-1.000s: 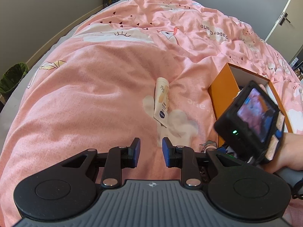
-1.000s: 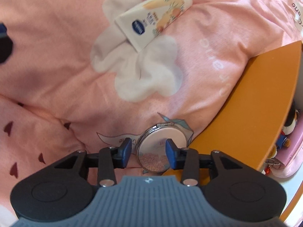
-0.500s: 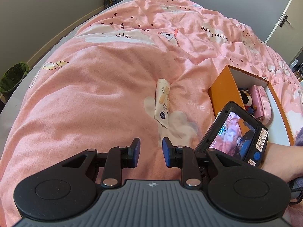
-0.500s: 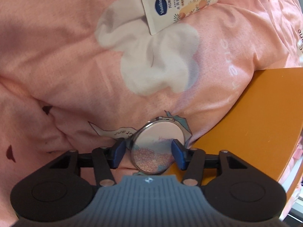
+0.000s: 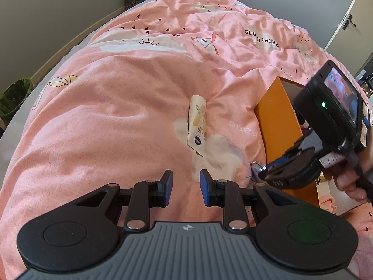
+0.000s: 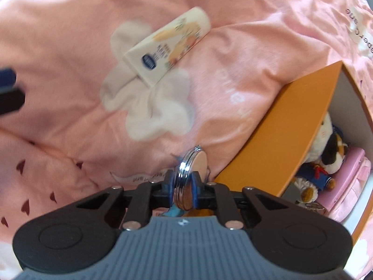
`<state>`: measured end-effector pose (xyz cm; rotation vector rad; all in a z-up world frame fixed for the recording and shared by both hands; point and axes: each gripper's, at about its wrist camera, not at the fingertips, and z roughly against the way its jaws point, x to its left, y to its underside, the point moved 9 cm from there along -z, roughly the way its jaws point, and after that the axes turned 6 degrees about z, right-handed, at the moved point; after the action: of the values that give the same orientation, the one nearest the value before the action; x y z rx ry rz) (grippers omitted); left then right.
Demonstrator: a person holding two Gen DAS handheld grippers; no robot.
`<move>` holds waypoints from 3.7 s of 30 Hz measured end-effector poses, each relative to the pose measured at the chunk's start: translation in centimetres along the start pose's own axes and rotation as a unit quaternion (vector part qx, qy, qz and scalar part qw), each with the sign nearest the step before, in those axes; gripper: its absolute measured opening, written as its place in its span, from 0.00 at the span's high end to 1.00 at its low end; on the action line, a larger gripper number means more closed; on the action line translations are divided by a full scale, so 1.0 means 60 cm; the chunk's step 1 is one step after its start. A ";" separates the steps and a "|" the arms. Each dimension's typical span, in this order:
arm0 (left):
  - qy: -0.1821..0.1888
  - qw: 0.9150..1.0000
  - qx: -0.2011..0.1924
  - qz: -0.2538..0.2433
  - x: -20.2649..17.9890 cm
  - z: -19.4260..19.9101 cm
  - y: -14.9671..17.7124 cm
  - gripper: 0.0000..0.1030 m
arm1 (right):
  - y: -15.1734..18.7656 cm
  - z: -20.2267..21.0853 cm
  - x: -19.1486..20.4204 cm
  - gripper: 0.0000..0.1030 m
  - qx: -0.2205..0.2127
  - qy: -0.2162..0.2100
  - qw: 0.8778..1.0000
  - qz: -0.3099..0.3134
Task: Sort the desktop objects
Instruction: 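Lift the silver compact with the right tool and turn it upright, then grasp the white lotion tube with the left tool while the right tool carries the compact over the box, then lower the compact into the box with the right tool while the left tool carries the lotion tube over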
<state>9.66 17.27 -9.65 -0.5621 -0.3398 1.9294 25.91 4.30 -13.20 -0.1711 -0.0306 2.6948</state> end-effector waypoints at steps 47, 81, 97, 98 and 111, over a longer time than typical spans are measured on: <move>-0.081 0.987 0.021 -0.135 -0.060 -0.228 -0.040 0.50 | 0.264 0.131 -0.082 0.86 -0.301 -0.118 0.890 -0.320; 0.039 0.993 -0.109 -0.026 -0.155 0.013 -0.073 1.00 | 0.386 0.097 -0.090 0.86 -0.326 -0.125 0.850 -0.396; 0.133 0.961 -0.092 -0.223 -0.379 0.075 0.010 1.00 | 0.392 0.079 -0.084 0.87 -0.326 -0.149 0.845 -0.398; 0.131 0.960 -0.083 -0.234 -0.385 0.064 0.023 1.00 | 0.392 0.076 -0.084 0.87 -0.325 -0.151 0.844 -0.398; 0.098 0.941 -0.007 -0.325 -0.401 -0.019 0.097 1.00 | 0.370 0.021 -0.067 0.87 -0.290 -0.179 0.858 -0.385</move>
<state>13.95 -7.09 -7.85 -0.5595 -0.3556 1.2249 19.94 -17.51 -12.58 0.1470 -0.8424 1.8028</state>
